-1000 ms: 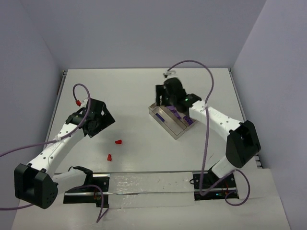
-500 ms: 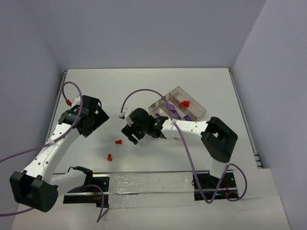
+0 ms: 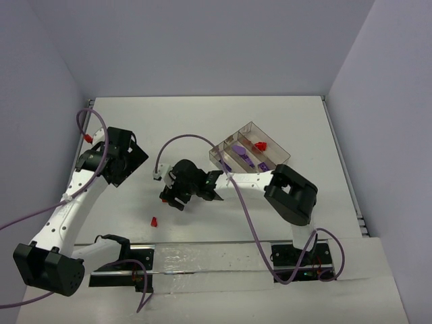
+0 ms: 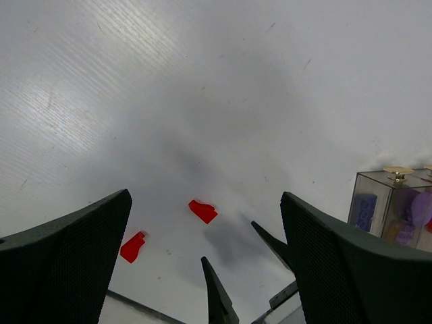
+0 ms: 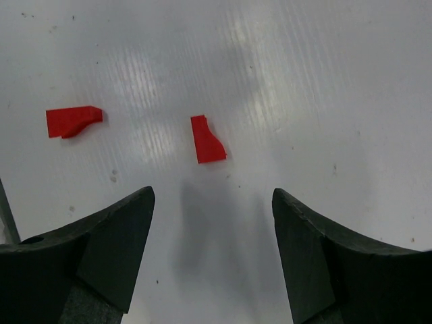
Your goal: Sort the legos into containers by color
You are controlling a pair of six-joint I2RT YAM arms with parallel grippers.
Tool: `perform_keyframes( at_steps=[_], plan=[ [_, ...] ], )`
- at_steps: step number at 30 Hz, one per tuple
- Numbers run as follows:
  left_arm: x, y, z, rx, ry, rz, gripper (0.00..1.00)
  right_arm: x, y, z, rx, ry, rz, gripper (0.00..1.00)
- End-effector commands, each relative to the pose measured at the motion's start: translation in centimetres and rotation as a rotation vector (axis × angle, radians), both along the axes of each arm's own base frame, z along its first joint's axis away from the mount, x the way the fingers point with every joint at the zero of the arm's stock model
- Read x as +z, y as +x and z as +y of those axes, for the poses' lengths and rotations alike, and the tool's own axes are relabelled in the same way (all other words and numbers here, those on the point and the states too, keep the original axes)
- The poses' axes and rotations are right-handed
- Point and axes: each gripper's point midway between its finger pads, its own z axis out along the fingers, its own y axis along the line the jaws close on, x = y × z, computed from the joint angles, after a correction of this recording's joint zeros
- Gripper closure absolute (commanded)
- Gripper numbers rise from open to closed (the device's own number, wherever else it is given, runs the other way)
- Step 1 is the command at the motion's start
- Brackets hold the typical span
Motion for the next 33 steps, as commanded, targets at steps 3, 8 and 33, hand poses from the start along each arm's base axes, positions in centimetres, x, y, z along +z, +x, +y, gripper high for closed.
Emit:
perform_keyframes(
  at_steps=[3,8,33],
  plan=[
    [1.9,0.4,0.1,0.013,-0.014,-0.042,0.01,0.5,1.1,3.3,0.0,0.065,-0.019,0.25],
    [2.3,0.4,0.4,0.019,-0.002,-0.053,0.01,-1.1,1.8,3.5,-0.05,0.042,-0.01,0.26],
    [1.6,0.5,0.9,0.028,0.01,-0.041,0.01,3.4,3.7,-1.0,-0.241,0.094,-0.012,0.78]
  ],
)
